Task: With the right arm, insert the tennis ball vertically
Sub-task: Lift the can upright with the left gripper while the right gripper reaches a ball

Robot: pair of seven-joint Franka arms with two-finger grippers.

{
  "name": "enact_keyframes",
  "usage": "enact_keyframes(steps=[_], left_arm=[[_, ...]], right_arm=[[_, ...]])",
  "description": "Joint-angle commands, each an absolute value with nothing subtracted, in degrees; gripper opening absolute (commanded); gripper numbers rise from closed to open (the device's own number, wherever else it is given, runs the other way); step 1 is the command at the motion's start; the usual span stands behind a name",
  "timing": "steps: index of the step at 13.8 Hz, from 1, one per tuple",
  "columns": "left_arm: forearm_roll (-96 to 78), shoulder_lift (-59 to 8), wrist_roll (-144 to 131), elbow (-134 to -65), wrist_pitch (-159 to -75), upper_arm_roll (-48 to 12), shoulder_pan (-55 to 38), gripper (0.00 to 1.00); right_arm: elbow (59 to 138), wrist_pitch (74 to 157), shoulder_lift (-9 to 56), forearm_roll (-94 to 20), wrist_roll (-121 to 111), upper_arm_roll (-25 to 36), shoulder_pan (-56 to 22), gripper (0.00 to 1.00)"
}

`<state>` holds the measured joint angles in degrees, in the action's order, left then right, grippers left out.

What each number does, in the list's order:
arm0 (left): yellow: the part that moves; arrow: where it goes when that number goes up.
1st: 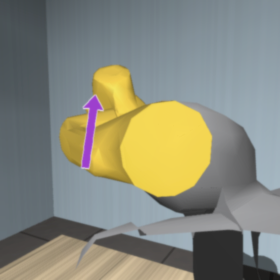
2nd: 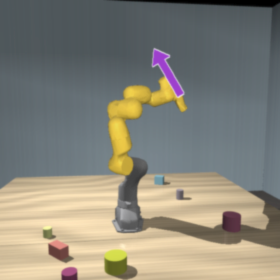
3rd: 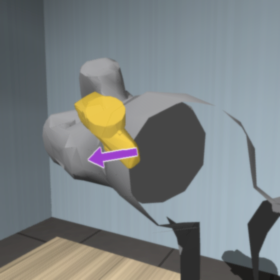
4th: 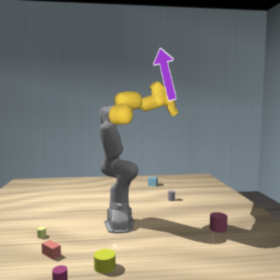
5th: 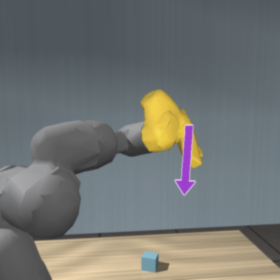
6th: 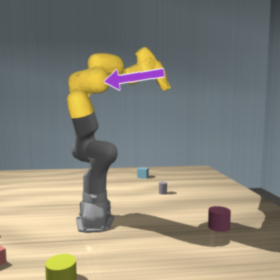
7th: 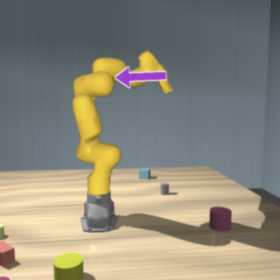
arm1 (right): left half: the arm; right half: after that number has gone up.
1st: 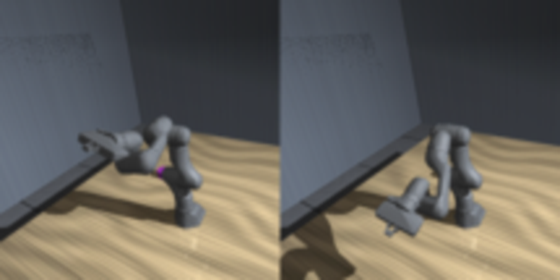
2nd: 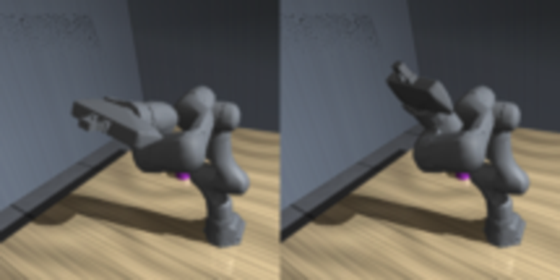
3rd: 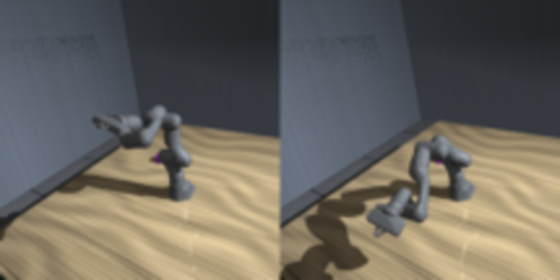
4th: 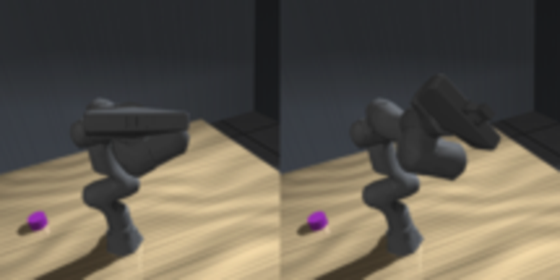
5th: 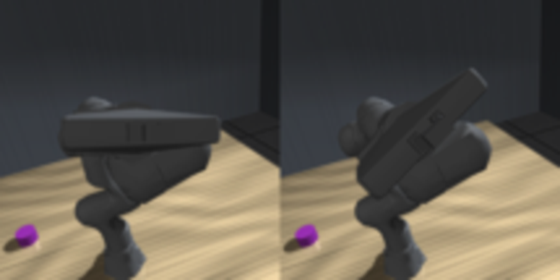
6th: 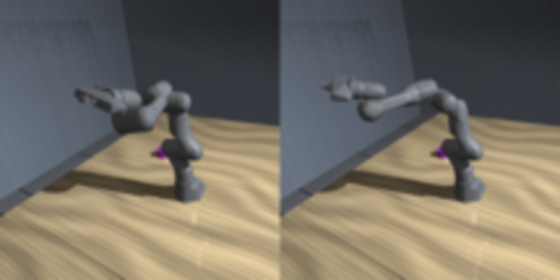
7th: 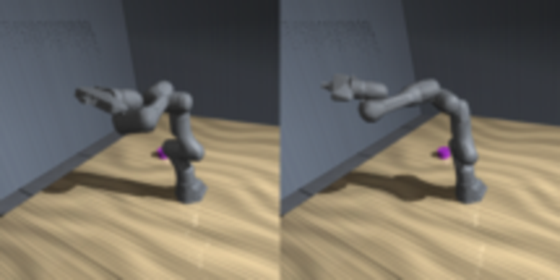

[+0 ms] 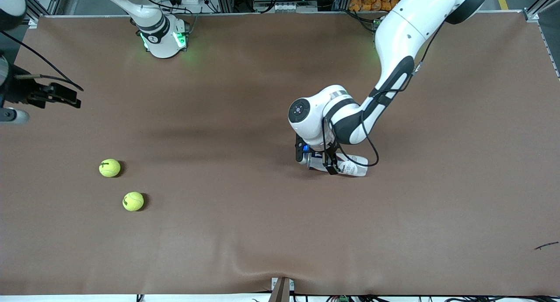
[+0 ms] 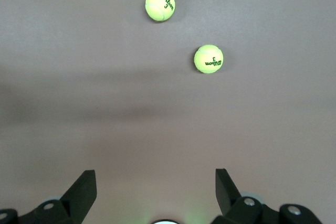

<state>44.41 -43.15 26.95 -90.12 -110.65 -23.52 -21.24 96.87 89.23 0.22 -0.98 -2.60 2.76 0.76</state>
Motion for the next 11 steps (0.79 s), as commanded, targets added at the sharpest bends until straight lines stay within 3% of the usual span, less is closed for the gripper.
enact_keyframes(steps=[1, 7, 11], left_arm=[[45.6, -43.8, 26.0, -88.5, -109.4, -20.0, -25.3, 1.0], [47.9, -44.9, 25.6, -88.4, -109.4, -18.8, -26.1, 1.0], [48.0, -47.5, 25.0, -86.1, -109.4, -17.6, -26.8, 1.0]], right_arm=[[99.8, 92.3, 0.5, 0.0, -2.5, 2.5, 1.2, 1.0], [99.8, 104.4, 13.0, -0.3, -15.2, 2.5, 5.8, 1.0], [99.8, 107.9, 18.6, -0.4, -15.2, 2.5, 5.3, 1.0]])
